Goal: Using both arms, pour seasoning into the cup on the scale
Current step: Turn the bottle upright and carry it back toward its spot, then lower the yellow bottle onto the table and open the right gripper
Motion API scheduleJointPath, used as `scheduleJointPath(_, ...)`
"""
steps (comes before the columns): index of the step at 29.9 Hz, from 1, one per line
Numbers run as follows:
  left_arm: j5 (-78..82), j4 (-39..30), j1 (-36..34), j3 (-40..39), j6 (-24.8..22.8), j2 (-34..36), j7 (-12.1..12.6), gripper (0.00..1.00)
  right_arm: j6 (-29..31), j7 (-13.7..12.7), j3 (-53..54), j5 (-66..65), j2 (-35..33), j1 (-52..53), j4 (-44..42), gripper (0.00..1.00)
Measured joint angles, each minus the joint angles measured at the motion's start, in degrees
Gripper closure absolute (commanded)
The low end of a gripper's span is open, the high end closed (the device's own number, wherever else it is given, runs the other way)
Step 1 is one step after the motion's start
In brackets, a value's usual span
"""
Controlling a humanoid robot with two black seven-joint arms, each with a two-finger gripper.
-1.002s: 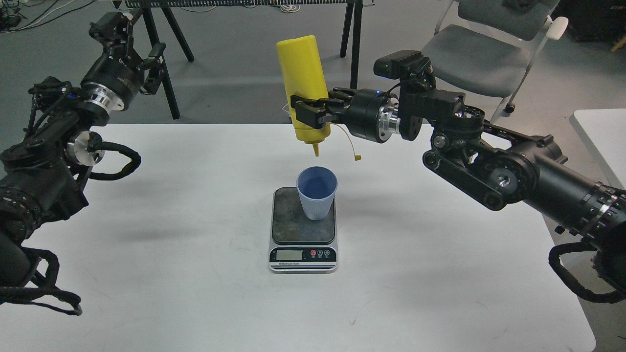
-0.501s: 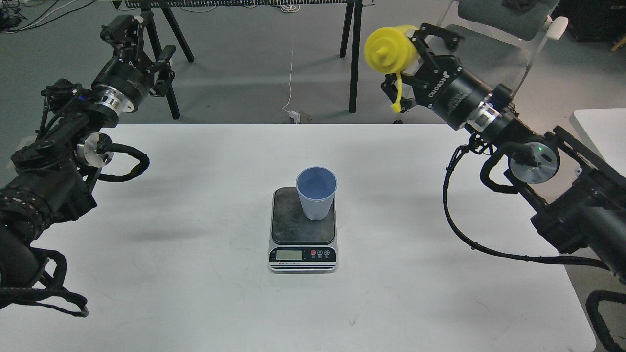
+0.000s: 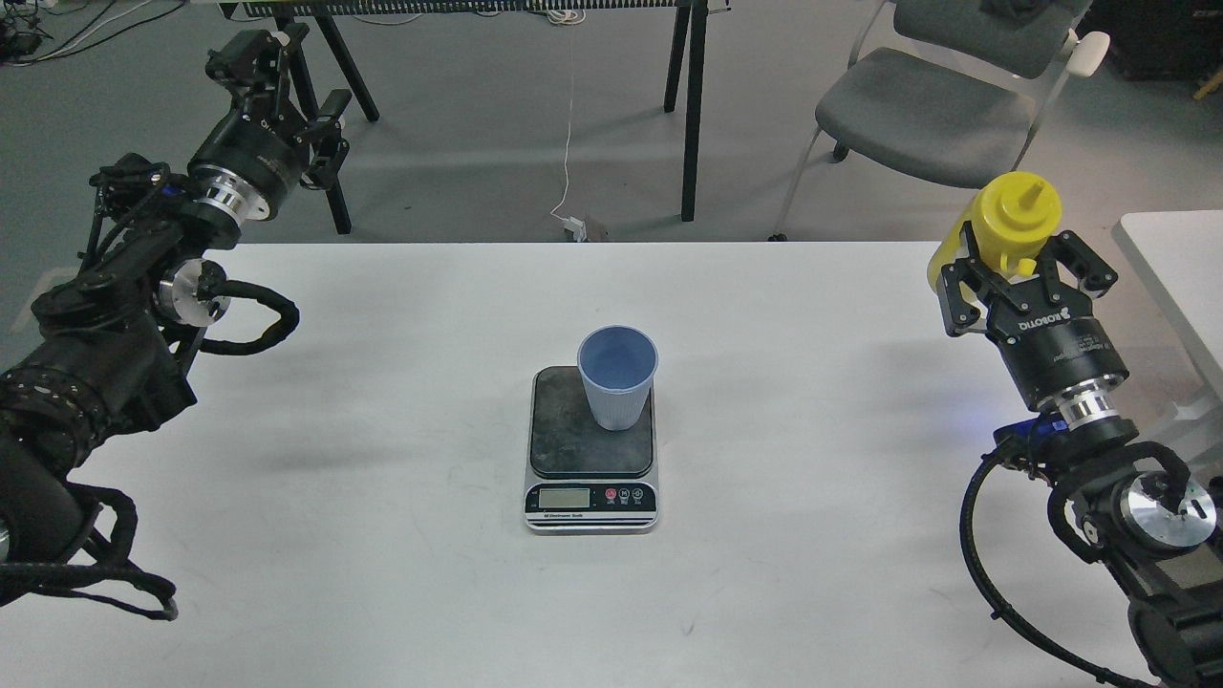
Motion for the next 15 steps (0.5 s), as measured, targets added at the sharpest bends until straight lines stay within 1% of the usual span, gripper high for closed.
scheduleJointPath(3, 0.23, -0.01, 0.24, 0.06, -0.01, -0.31, 0.00, 0.24, 0.00, 0.51, 1.39, -0.21, 3.43, -2.06, -0.64, 0.82)
scheduleJointPath(6, 0.25, 0.00, 0.41, 0.07, 0.00, -0.32, 0.00, 0.24, 0.00, 0.61, 1.72, -0.32, 5.42, -3.17, -2.13, 0.82)
scheduleJointPath(15, 0.28, 0.00, 0.53, 0.07, 0.01, -0.28, 0.00, 0.24, 0.00, 0.62, 1.42, -0.40, 6.01, -5.89, -7.89, 0.81)
